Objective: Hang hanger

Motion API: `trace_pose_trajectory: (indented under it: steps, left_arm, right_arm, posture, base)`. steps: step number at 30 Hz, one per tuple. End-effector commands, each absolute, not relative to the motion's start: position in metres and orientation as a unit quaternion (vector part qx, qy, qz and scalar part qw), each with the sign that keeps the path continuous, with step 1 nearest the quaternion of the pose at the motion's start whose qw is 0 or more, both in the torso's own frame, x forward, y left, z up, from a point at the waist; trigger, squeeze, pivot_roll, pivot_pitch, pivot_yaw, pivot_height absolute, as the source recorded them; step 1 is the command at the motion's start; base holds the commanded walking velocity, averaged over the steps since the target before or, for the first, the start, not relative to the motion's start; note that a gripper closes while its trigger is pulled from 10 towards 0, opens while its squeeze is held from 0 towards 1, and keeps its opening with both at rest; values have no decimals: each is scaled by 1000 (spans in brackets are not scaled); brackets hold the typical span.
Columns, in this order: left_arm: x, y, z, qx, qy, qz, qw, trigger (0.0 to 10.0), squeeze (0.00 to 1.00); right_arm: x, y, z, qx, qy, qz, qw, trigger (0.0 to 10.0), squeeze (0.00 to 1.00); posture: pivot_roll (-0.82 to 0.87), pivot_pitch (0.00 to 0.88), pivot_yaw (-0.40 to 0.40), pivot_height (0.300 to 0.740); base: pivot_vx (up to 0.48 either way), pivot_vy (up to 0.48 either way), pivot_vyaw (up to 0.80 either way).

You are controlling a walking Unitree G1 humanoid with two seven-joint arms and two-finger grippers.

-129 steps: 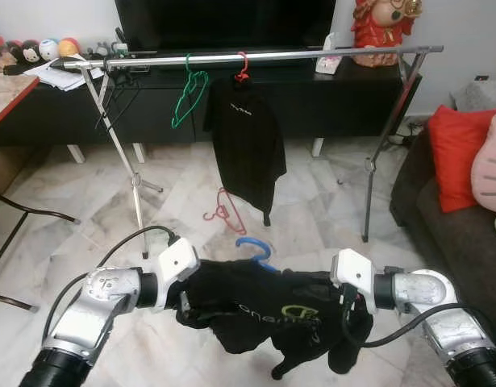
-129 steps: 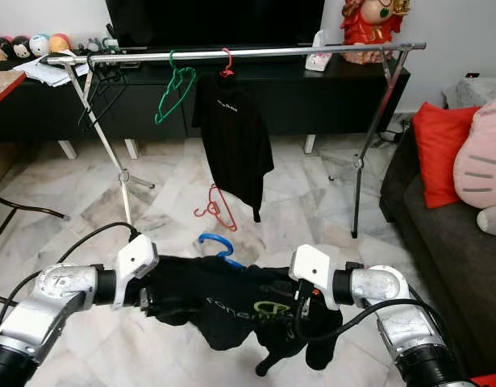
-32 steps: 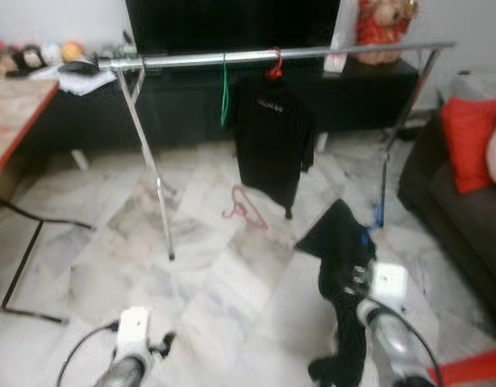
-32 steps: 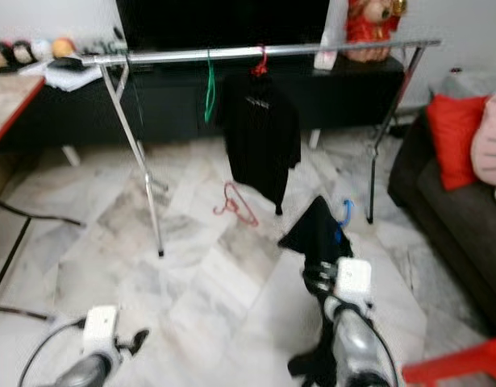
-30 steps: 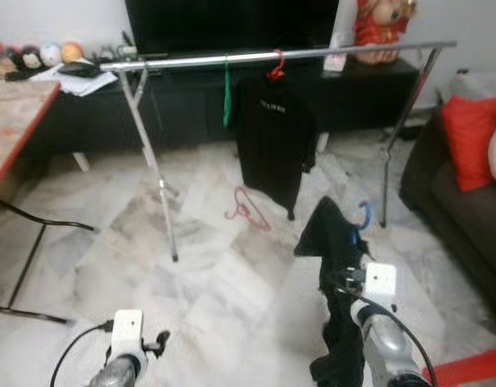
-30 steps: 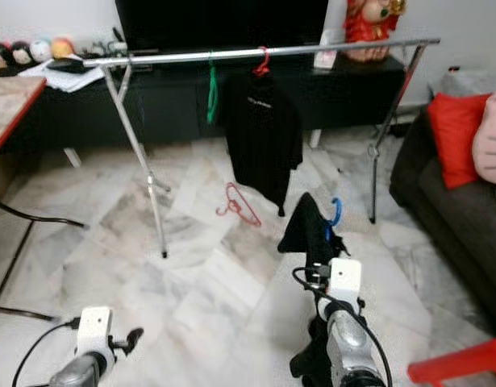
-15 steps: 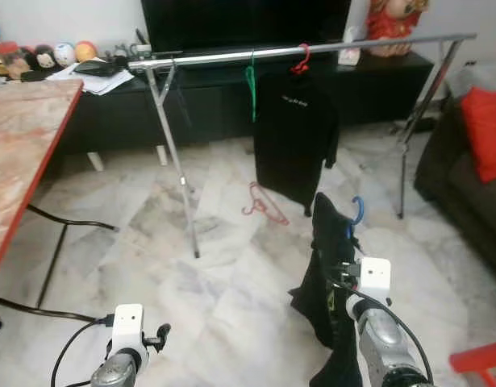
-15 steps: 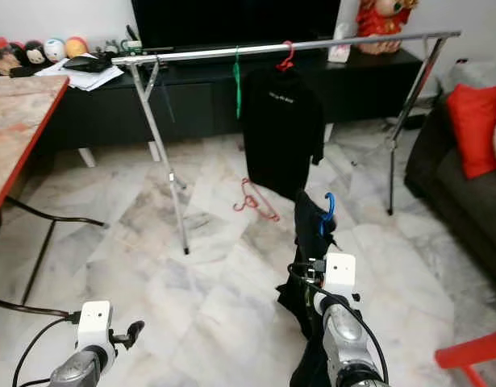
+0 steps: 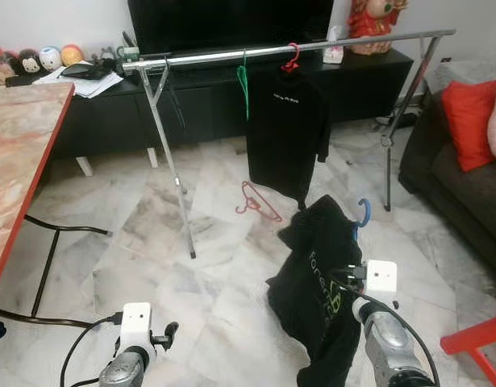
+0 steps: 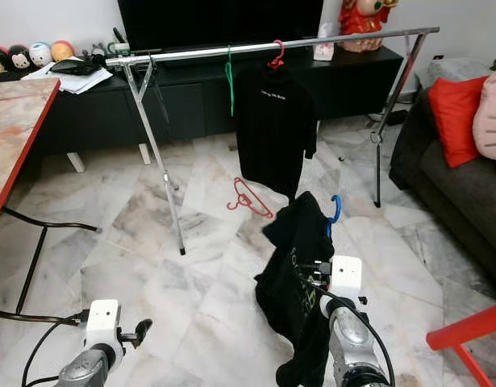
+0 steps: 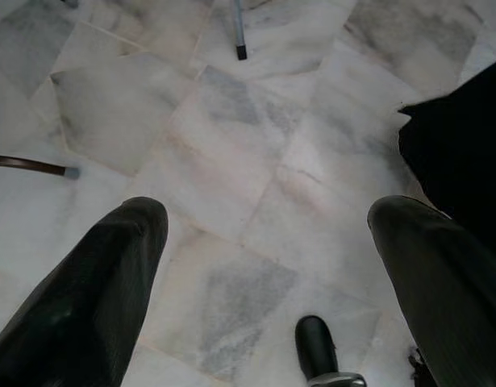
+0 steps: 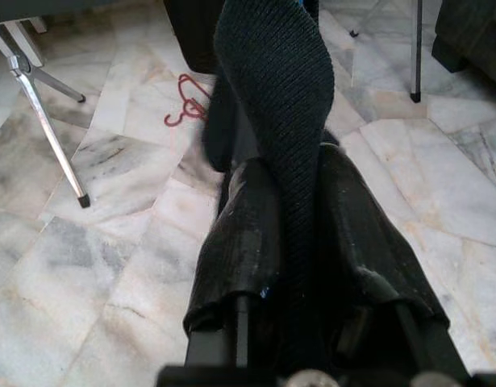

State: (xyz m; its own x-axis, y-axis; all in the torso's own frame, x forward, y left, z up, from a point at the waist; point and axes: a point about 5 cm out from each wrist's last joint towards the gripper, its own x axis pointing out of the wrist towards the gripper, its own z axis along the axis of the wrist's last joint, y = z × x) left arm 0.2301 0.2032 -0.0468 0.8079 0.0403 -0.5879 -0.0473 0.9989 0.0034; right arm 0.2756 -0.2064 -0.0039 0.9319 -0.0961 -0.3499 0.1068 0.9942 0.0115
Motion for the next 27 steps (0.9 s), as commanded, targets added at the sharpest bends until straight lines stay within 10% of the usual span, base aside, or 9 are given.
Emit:
trace_pose_trajectory:
  steps: [1, 27]
  left_arm:
    - [229, 203, -47, 2, 311, 18, 950, 10000, 0]
    - [232, 206, -45, -1, 305, 17, 952, 10000, 0]
  right_arm:
    - [285, -208, 7, 12, 151, -54, 987, 10000, 0]
    - [288, -211, 11, 11, 144, -64, 987, 10000, 0]
  posture:
    - [-76, 0, 15, 740]
    - [-70, 0, 27, 740]
  base:
    - [0, 0, 0]
    - [0, 0, 0]
